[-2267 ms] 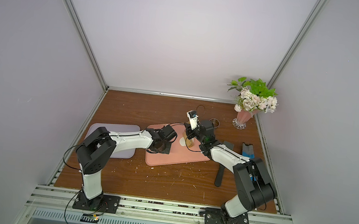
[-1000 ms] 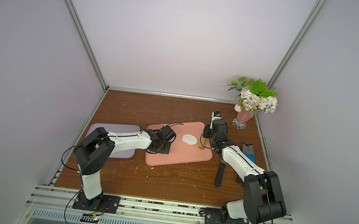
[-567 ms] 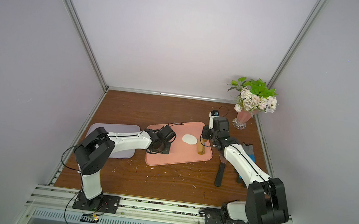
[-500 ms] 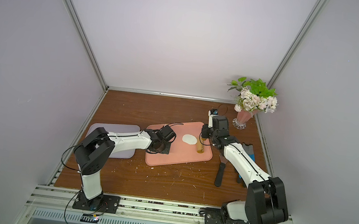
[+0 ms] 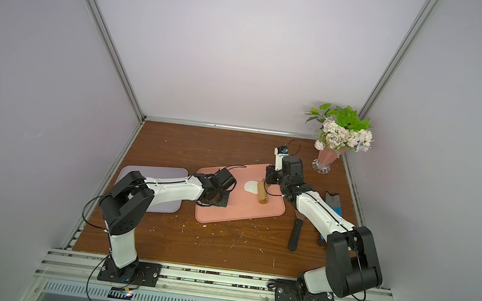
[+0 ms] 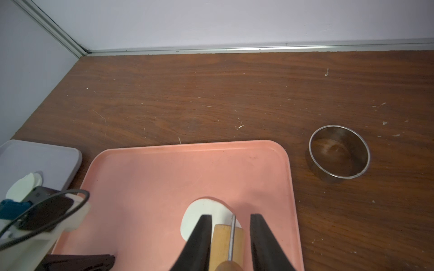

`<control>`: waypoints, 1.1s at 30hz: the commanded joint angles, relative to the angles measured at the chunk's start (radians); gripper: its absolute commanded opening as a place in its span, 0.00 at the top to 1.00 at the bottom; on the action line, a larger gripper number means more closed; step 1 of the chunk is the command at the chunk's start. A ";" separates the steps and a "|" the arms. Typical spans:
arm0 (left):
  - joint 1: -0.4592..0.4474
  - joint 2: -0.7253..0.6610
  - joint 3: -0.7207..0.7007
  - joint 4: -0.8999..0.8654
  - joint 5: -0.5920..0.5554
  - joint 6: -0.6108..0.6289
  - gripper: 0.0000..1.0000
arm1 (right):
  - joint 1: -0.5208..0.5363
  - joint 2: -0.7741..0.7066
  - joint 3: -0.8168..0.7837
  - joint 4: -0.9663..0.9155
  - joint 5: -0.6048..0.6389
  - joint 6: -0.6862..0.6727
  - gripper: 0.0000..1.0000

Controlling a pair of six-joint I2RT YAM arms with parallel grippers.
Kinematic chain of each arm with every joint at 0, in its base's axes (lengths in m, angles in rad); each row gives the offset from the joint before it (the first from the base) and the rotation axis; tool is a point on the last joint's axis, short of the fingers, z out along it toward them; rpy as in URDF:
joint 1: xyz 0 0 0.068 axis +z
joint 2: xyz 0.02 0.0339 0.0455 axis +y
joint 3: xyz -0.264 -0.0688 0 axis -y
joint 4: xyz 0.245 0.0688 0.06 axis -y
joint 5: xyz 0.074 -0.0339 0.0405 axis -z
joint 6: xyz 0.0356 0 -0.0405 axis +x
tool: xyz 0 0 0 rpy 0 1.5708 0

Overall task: Roll out the dumpling wrappers from the dough
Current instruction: Flatten out the dough on the work surface.

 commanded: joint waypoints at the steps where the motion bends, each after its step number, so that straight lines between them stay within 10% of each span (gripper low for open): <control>1: 0.017 0.064 -0.044 -0.127 0.009 -0.006 1.00 | 0.013 0.046 -0.075 0.084 -0.024 0.029 1.00; 18: 0.020 0.058 -0.050 -0.128 0.001 -0.002 1.00 | 0.213 -0.027 -0.233 0.158 0.048 0.091 1.00; 33: 0.032 0.006 -0.101 -0.126 -0.010 -0.020 1.00 | 0.067 0.039 0.178 -0.044 -0.019 -0.094 1.00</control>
